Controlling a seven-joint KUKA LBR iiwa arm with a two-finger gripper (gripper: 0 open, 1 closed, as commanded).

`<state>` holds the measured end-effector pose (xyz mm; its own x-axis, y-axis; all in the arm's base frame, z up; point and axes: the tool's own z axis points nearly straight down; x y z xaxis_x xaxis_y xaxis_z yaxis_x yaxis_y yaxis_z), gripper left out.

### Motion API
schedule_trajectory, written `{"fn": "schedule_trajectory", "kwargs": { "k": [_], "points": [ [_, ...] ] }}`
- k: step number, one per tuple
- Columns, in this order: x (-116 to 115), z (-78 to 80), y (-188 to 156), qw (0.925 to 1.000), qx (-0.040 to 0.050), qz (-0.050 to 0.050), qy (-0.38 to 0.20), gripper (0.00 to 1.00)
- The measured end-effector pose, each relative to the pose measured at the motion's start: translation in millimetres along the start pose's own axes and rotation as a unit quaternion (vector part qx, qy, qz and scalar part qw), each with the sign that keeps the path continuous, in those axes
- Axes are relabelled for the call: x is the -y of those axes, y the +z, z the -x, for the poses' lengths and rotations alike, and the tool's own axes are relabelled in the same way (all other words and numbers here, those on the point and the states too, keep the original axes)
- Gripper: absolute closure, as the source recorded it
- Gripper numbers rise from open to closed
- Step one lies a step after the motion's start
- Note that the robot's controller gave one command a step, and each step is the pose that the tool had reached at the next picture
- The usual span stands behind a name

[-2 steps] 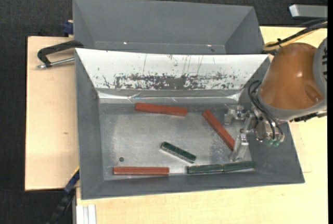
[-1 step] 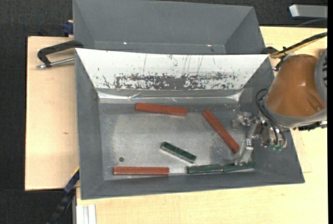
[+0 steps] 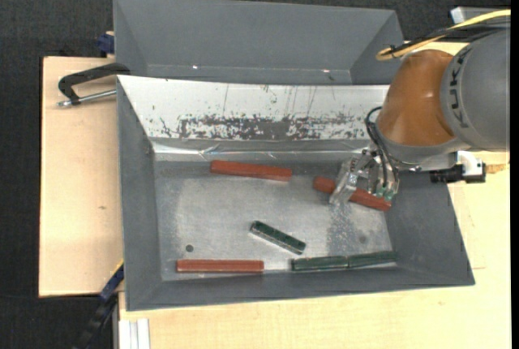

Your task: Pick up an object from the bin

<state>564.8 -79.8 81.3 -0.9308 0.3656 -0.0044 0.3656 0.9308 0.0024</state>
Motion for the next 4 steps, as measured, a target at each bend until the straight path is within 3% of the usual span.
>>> {"fn": "schedule_trajectory", "kwargs": {
  "k": [1,2,3,4],
  "points": [
    [0,0.0,0,1.0000,0.0000,0.000,0.000,1.00],
    [-1,13.4,-143,0.9997,0.0012,0.000,-0.024,1.00],
    [-1,13.1,-142,0.9997,0.0005,-0.001,-0.024,0.00],
    [-1,13.1,-142,0.9997,0.0005,-0.001,-0.024,0.00]
  ]
}}
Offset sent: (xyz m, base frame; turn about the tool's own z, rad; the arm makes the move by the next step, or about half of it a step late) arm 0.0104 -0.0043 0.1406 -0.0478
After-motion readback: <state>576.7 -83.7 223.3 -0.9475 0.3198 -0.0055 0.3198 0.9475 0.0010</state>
